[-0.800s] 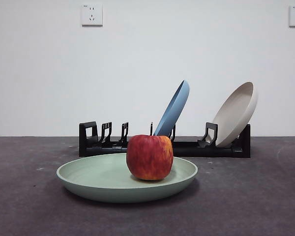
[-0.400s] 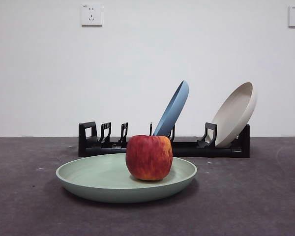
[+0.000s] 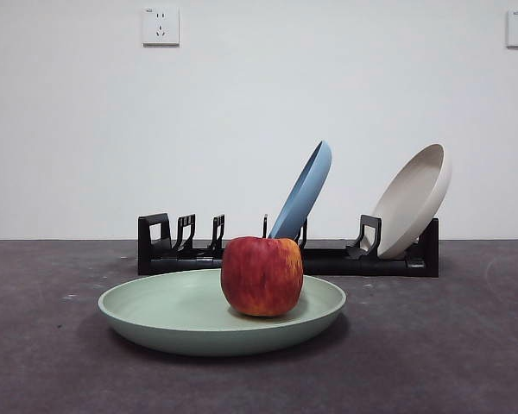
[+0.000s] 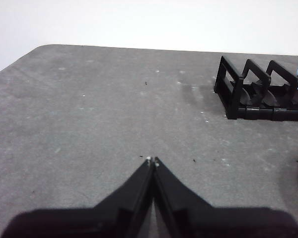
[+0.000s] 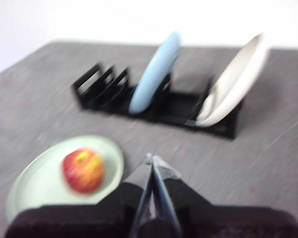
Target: Take the green plate from the plate rack,put the plate on the table,take the apple from the table,put the apple in the plate
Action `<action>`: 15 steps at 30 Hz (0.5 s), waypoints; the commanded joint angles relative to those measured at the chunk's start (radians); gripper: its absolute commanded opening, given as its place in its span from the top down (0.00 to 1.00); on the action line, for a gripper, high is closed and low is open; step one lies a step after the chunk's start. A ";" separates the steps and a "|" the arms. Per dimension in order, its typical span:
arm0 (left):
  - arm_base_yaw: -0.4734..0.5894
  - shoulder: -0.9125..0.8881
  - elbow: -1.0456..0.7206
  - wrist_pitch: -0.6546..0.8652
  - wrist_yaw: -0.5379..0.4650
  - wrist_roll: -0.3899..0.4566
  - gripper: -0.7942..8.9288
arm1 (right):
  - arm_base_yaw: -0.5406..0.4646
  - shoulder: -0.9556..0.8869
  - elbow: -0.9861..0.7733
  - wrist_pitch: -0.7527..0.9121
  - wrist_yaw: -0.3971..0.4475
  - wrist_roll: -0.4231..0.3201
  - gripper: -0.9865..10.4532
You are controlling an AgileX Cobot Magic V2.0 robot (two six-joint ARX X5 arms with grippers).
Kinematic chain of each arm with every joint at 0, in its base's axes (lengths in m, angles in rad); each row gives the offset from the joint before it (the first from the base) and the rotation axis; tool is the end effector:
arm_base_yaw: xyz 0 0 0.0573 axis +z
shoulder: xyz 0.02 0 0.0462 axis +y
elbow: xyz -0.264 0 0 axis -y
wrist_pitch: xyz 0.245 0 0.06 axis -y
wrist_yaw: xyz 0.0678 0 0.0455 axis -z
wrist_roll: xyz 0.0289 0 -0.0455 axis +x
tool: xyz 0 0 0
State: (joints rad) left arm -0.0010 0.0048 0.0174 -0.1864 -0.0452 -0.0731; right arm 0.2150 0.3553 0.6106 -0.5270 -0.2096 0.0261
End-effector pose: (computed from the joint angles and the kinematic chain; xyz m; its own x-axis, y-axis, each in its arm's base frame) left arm 0.0954 0.0012 0.1511 0.9840 0.0442 -0.1727 -0.0560 0.9964 -0.0641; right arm 0.0837 0.0244 0.2895 0.8761 0.4043 -0.2625 -0.3975 0.9140 0.0810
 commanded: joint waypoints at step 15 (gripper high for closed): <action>0.003 -0.003 -0.013 0.005 -0.002 -0.010 0.92 | -0.105 -0.328 -0.605 0.437 0.010 0.027 0.91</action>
State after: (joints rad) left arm -0.0010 0.0048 0.0174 -0.1864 -0.0452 -0.0731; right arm 0.1112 0.0368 0.0162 -0.0895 -0.2054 0.0383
